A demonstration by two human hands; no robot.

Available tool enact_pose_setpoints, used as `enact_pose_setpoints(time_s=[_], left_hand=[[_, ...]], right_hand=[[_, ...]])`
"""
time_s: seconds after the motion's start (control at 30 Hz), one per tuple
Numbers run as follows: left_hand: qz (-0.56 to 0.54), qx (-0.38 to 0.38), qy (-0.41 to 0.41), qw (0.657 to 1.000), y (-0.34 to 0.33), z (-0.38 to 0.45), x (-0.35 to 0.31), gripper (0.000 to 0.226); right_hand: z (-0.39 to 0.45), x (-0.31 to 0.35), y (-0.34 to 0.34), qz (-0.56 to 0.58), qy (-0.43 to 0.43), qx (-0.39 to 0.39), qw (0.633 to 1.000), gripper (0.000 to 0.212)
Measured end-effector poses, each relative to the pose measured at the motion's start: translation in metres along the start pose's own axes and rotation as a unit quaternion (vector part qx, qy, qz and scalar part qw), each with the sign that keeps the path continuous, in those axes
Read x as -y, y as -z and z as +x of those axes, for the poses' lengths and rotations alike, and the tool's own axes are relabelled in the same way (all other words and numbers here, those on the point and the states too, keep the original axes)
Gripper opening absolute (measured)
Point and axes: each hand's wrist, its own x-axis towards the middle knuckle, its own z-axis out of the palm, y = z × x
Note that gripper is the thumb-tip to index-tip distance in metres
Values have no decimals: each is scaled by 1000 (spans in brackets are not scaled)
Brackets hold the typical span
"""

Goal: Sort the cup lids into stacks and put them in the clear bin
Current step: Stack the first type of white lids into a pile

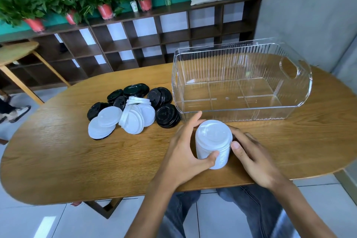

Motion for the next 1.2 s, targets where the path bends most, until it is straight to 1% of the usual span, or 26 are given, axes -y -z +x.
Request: enact_pose_setpoints(time_s=[0.13, 0.27, 0.47, 0.83, 1.0, 1.07, 1.2], left_hand=[[-3, -3, 13, 1000, -3, 0, 1, 87], [-35, -34, 30, 998, -8, -3, 4, 78], [-71, -37, 39, 996, -10, -5, 5, 81], [-40, -33, 57, 997, -10, -4, 5, 82], [-48, -33, 59, 997, -11, -4, 4, 82], [-48, -30, 58, 997, -12, -3, 3, 83], [-43, -29, 56, 997, -14, -3, 2, 84]], right_hand=[[1, 0, 2, 16, -14, 0, 1000, 55], [0, 2, 3, 31, -6, 1, 1000, 55], [1, 0, 2, 32, 13, -5, 999, 51], [1, -4, 2, 45, 10, 1, 999, 51], [2, -1, 4, 90, 12, -4, 996, 58], [2, 2, 5, 121, 12, -14, 992, 54], [2, 10, 3, 188, 10, -17, 982, 40]])
